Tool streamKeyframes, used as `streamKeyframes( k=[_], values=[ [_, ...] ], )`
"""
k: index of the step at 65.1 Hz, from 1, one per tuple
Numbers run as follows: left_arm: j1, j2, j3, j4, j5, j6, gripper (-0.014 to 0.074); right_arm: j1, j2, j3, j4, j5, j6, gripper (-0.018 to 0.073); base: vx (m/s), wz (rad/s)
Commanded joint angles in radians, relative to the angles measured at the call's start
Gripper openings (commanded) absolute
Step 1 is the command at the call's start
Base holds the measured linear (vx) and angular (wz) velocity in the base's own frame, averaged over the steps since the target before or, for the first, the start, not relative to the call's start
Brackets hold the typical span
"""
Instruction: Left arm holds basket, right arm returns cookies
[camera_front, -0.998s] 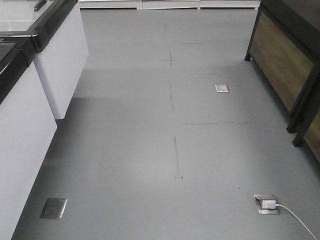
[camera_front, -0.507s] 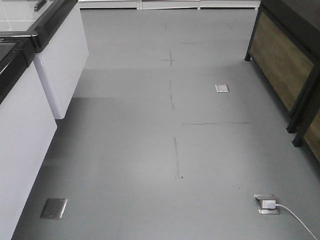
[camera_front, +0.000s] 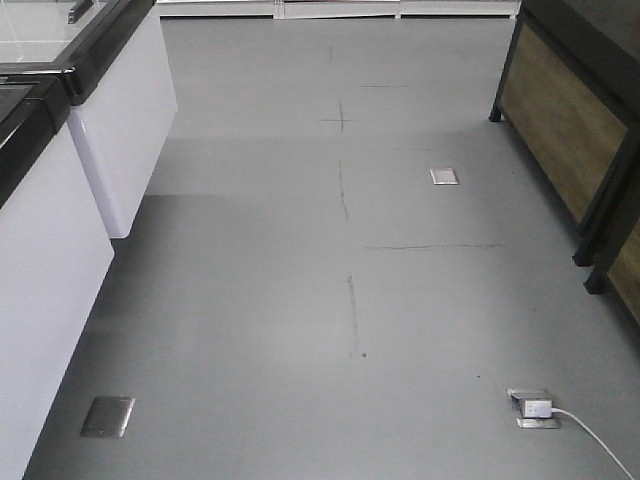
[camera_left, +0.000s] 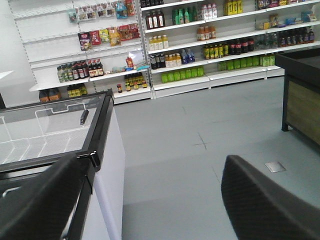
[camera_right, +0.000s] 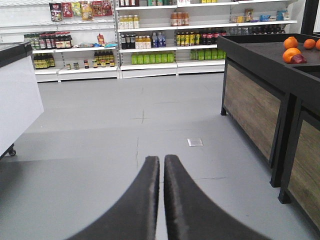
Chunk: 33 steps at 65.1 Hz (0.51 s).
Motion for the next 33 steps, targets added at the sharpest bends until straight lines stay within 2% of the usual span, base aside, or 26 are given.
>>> streamKeyframes(
  k=[1,20,33],
  values=[
    [0.035,-0.006,-0.026,0.033,-0.116,-0.038,0.0530,-0.004,-0.009,0.017,-0.006,-0.073,-0.008,-0.0010,0.00,0.00],
    [0.280,-0.006,-0.026,0.031,-0.132,-0.170,0.0523,-0.004,-0.009,0.017,-0.006,-0.073,-0.008,-0.0010,0.00,0.00],
    [0.448,-0.006,-0.026,0.031,-0.068,-0.252,0.0523,-0.004,-0.009,0.017,-0.006,-0.073,-0.008,-0.0010,0.00,0.00]
  ],
)
